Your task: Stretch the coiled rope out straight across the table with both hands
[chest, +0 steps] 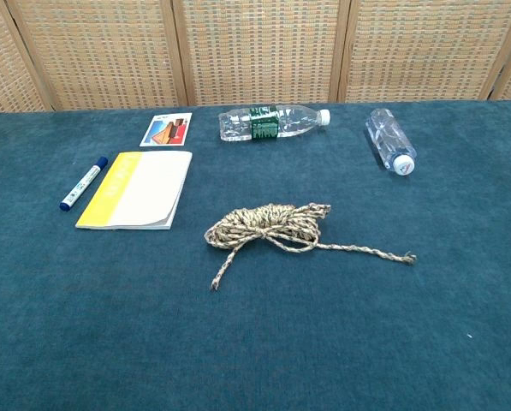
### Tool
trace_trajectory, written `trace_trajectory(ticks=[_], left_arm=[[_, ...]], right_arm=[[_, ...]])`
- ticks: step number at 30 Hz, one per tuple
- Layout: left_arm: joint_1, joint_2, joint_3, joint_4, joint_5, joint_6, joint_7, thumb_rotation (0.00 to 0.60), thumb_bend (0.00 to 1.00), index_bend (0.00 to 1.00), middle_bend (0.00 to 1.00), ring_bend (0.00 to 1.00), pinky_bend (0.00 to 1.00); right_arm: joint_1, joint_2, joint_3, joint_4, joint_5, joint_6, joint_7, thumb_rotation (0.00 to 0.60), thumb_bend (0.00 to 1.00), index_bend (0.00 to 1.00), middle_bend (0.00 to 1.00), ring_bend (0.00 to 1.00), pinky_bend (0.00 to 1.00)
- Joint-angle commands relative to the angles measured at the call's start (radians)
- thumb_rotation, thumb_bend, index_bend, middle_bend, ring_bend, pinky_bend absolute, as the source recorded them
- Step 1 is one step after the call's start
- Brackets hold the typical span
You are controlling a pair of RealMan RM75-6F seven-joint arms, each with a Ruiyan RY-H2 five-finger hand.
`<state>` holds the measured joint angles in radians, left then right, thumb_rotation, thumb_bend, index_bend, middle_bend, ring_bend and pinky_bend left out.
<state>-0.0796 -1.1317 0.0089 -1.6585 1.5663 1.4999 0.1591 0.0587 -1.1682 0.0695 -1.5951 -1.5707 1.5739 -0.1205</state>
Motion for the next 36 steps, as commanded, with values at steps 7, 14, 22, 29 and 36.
trace_trajectory(ticks=[7, 14, 22, 29, 36], left_arm=[[0.0, -0.005, 0.002, 0.001, 0.008, 0.001, -0.001, 0.6, 0.0, 0.0, 0.0, 0.0, 0.0], [-0.003, -0.016, -0.001, 0.002, 0.005, -0.006, 0.015, 0.6, 0.0, 0.0, 0.0, 0.0, 0.0], [-0.006, -0.025, -0.006, 0.002, -0.004, -0.012, 0.034, 0.6, 0.0, 0.0, 0.0, 0.0, 0.0], [-0.013, -0.033, -0.009, 0.006, -0.018, -0.029, 0.043, 0.6, 0.0, 0.0, 0.0, 0.0, 0.0], [-0.021, -0.039, -0.014, 0.008, -0.036, -0.047, 0.052, 0.6, 0.0, 0.0, 0.0, 0.0, 0.0]], right_arm=[[0.028, 0.008, -0.009, -0.039, 0.002, -0.064, 0.0, 0.6, 0.0, 0.04, 0.0, 0.0, 0.0], [0.137, 0.014, 0.014, -0.134, 0.025, -0.234, -0.087, 0.6, 0.0, 0.13, 0.0, 0.0, 0.0], [0.274, -0.057, 0.074, -0.177, 0.149, -0.417, -0.243, 0.6, 0.09, 0.25, 0.0, 0.0, 0.0], [0.379, -0.159, 0.119, -0.155, 0.333, -0.537, -0.359, 0.6, 0.22, 0.33, 0.0, 0.0, 0.0], [0.463, -0.274, 0.133, -0.084, 0.489, -0.596, -0.43, 0.6, 0.26, 0.36, 0.0, 0.0, 0.0]])
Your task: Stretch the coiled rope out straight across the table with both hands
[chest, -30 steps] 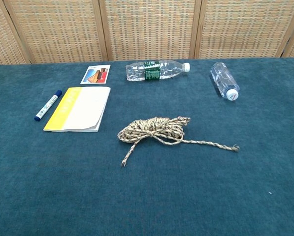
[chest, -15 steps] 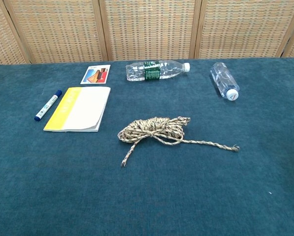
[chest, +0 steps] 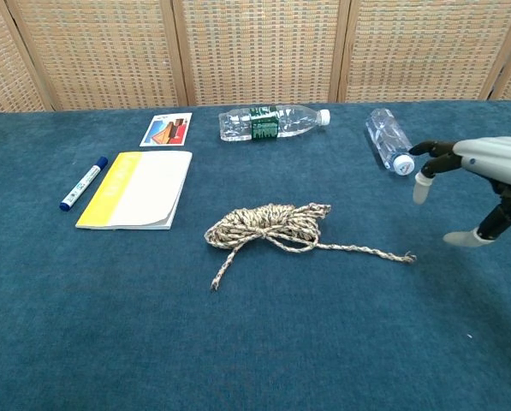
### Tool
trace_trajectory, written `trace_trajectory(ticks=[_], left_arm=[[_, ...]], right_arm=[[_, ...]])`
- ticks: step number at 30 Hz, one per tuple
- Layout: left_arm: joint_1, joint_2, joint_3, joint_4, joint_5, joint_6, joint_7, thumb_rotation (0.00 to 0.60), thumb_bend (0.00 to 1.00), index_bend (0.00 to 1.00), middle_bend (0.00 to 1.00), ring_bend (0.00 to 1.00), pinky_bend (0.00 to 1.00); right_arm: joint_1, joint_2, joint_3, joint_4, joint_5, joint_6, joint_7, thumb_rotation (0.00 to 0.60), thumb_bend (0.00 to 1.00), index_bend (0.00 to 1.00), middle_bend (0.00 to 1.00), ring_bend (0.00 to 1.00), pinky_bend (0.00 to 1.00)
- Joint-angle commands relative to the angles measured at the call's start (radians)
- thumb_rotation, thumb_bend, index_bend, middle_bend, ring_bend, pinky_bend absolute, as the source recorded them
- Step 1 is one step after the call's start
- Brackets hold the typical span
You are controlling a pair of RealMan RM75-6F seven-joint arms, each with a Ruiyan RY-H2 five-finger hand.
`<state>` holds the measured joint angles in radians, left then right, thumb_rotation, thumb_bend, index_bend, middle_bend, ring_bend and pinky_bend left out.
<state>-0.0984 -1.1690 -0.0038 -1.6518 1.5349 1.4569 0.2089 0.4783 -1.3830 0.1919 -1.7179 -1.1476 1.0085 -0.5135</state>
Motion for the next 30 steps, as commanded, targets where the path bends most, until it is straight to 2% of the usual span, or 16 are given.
trace_trajectory(ticks=[1, 13, 19, 30], left_arm=[[-0.003, -0.002, -0.002, 0.002, -0.006, -0.006, 0.004, 0.6, 0.0, 0.0, 0.0, 0.0, 0.0], [-0.014, -0.017, -0.008, 0.002, -0.035, -0.03, 0.029, 0.6, 0.0, 0.0, 0.0, 0.0, 0.0], [-0.02, -0.021, -0.01, 0.005, -0.047, -0.044, 0.039, 0.6, 0.0, 0.0, 0.0, 0.0, 0.0], [-0.025, -0.033, -0.007, 0.005, -0.054, -0.05, 0.059, 0.6, 0.0, 0.0, 0.0, 0.0, 0.0]], right_arm=[[0.052, -0.073, 0.01, 0.047, 0.081, -0.033, -0.042, 0.6, 0.26, 0.37, 0.0, 0.0, 0.0], [0.135, -0.206, -0.003, 0.175, 0.19, -0.044, -0.089, 0.6, 0.3, 0.41, 0.0, 0.0, 0.0], [0.146, -0.231, -0.016, 0.224, 0.219, -0.046, -0.082, 0.6, 0.3, 0.43, 0.0, 0.0, 0.0], [0.155, -0.248, -0.045, 0.273, 0.2, -0.068, -0.021, 0.6, 0.34, 0.46, 0.0, 0.0, 0.0]])
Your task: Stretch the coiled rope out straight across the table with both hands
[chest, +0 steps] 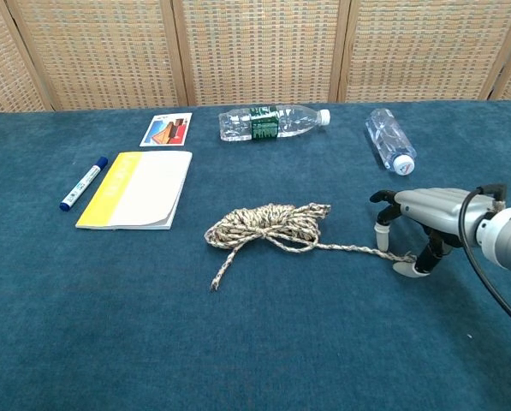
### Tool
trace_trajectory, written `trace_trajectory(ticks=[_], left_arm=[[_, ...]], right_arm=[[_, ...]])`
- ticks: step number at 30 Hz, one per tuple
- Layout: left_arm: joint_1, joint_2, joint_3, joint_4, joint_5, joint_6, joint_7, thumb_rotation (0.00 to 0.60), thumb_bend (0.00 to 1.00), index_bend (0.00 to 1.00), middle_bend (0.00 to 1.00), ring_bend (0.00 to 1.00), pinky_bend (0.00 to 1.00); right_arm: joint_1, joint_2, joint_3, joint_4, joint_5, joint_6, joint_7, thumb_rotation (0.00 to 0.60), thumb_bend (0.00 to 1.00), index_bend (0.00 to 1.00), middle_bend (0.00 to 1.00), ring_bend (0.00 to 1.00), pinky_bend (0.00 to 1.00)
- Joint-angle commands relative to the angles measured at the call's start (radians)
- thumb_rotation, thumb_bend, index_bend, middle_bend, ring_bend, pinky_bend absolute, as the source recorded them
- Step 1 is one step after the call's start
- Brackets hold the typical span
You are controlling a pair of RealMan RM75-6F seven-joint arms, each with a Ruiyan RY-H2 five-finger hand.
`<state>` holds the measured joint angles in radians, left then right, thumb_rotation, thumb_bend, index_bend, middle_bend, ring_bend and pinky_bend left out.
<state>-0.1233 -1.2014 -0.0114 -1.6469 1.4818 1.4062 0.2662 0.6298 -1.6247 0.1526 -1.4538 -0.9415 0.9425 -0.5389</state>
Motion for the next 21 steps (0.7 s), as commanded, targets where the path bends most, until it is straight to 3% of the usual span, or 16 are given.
trace_trajectory(ticks=[1, 10, 21], left_arm=[[0.0, -0.001, 0.0, 0.0, -0.002, 0.0, 0.002, 0.6, 0.0, 0.0, 0.0, 0.0, 0.0], [-0.002, -0.003, 0.001, 0.003, -0.006, -0.001, 0.005, 0.6, 0.0, 0.0, 0.0, 0.0, 0.0], [-0.004, -0.008, 0.003, 0.003, -0.008, -0.003, 0.015, 0.6, 0.0, 0.0, 0.0, 0.0, 0.0]], right_arm=[[0.005, -0.008, -0.007, 0.012, -0.007, -0.002, 0.006, 0.6, 0.34, 0.46, 0.0, 0.0, 0.0], [0.013, -0.021, -0.017, 0.035, -0.015, -0.001, 0.021, 0.6, 0.41, 0.5, 0.0, 0.0, 0.0], [0.018, -0.026, -0.028, 0.048, -0.03, 0.007, 0.027, 0.6, 0.43, 0.55, 0.0, 0.0, 0.0]])
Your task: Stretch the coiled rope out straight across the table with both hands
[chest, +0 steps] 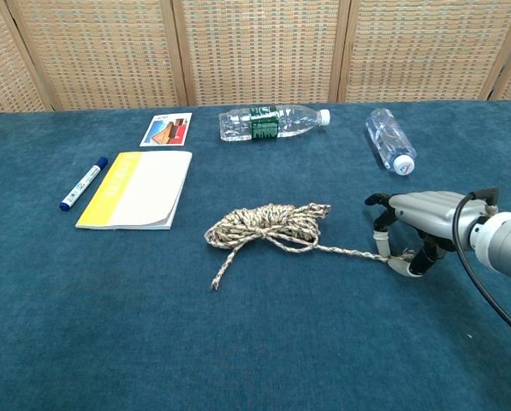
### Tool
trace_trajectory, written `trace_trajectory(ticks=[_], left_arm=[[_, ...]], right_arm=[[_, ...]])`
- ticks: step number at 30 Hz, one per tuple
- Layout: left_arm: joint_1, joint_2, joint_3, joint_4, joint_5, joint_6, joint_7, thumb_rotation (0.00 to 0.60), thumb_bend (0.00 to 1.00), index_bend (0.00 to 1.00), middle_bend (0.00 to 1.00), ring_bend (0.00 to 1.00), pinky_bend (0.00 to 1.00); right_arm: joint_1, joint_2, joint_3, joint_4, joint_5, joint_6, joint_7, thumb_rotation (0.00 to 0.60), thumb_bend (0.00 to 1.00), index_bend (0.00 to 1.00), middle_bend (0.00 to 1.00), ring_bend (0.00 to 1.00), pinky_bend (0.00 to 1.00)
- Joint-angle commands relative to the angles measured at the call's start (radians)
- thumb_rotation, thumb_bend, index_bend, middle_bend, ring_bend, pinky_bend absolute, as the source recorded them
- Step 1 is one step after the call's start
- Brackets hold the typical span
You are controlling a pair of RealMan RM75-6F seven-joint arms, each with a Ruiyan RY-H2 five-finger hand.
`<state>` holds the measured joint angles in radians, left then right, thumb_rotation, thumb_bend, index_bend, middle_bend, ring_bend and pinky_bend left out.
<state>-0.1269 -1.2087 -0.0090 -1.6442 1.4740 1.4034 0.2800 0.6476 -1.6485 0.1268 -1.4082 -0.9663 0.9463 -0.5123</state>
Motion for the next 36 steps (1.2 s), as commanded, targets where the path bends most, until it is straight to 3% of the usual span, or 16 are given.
trace_trajectory(ticks=[1, 12, 17, 24, 29, 36], left_arm=[[-0.001, -0.001, 0.002, 0.0, 0.0, -0.002, 0.003, 0.6, 0.0, 0.0, 0.0, 0.0, 0.0], [-0.018, -0.021, 0.017, 0.012, 0.042, -0.014, 0.022, 0.6, 0.0, 0.0, 0.0, 0.0, 0.0], [-0.07, -0.052, 0.016, 0.04, 0.095, -0.059, 0.091, 0.6, 0.06, 0.0, 0.0, 0.0, 0.0], [-0.192, -0.12, -0.006, 0.144, 0.195, -0.144, 0.132, 0.6, 0.12, 0.13, 0.0, 0.0, 0.0], [-0.279, -0.195, 0.007, 0.286, 0.313, -0.155, 0.046, 0.6, 0.15, 0.25, 0.0, 0.0, 0.0], [-0.356, -0.258, 0.014, 0.38, 0.383, -0.171, -0.001, 0.6, 0.15, 0.3, 0.0, 0.0, 0.0]], right_arm=[[0.0, -0.003, -0.006, 0.005, -0.018, 0.009, 0.002, 0.6, 0.43, 0.56, 0.0, 0.0, 0.0], [-0.025, -0.004, -0.037, 0.013, -0.155, 0.061, 0.083, 0.6, 0.43, 0.58, 0.0, 0.0, 0.0], [-0.029, -0.004, -0.04, 0.018, -0.179, 0.071, 0.085, 0.6, 0.43, 0.59, 0.0, 0.0, 0.0], [-0.038, 0.006, -0.047, 0.025, -0.209, 0.076, 0.102, 0.6, 0.43, 0.6, 0.0, 0.0, 0.0], [-0.044, 0.012, -0.056, 0.02, -0.241, 0.085, 0.114, 0.6, 0.43, 0.61, 0.0, 0.0, 0.0], [-0.049, 0.018, -0.052, 0.013, -0.259, 0.095, 0.124, 0.6, 0.43, 0.61, 0.0, 0.0, 0.0]])
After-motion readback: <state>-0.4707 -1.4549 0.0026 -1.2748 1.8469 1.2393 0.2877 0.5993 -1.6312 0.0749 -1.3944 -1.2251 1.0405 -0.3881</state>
